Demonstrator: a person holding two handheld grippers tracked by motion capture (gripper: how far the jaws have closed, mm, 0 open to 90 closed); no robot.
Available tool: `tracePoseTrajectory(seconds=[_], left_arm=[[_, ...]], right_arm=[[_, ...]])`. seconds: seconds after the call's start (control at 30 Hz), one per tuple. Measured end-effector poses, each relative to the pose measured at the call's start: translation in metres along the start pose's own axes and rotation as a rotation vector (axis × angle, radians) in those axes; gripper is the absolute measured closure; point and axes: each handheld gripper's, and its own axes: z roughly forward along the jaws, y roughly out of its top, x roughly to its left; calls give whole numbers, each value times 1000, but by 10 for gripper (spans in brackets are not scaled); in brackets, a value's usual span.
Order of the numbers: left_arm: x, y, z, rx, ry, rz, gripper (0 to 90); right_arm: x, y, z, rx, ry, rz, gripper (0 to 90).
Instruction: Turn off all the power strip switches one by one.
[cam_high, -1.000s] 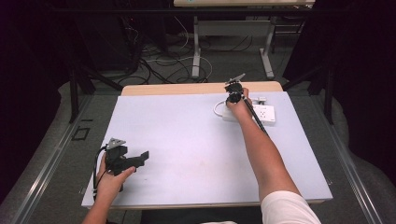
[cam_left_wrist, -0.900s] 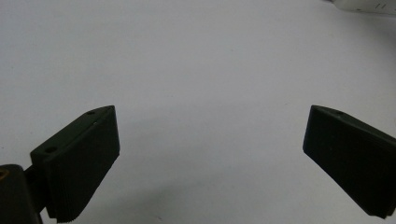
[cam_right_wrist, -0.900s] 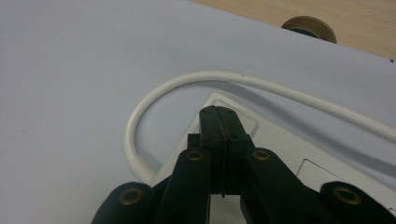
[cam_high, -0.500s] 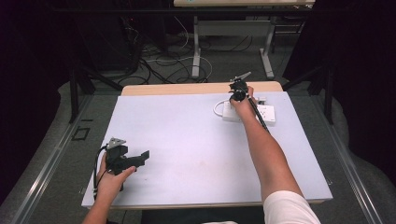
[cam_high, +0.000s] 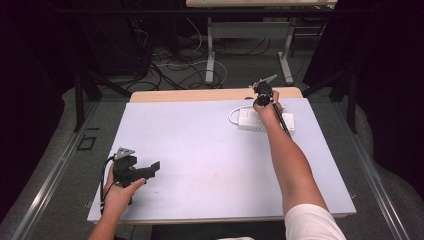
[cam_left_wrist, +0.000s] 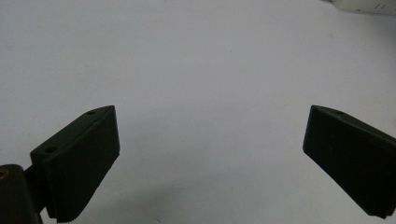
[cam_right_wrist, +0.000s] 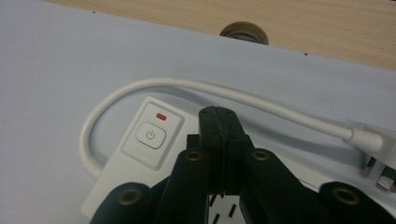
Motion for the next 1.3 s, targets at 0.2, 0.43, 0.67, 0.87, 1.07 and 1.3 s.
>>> tracePoseTrajectory(seconds=[0.2,0.43,0.67,0.87,1.07,1.3], left_arm=[[-1,0,0,0,-1,0,38],[0,1,-1,13,-2,15,38],[0,1,0,5,1,11,38],[-1,0,1,2,0,5,38],[0,0,0,5,2,10,38],[0,0,-1,15,1,13,38]], right_arm=[[-5,-4,1,15,-16,11,900],[-14,-8,-1,25,-31,22,900],[-20,-11,0,29,-43,31,900],[-20,-13,1,27,-43,47,900],[-20,-13,2,30,-44,40,900],[-19,-14,4,40,-43,22,900]])
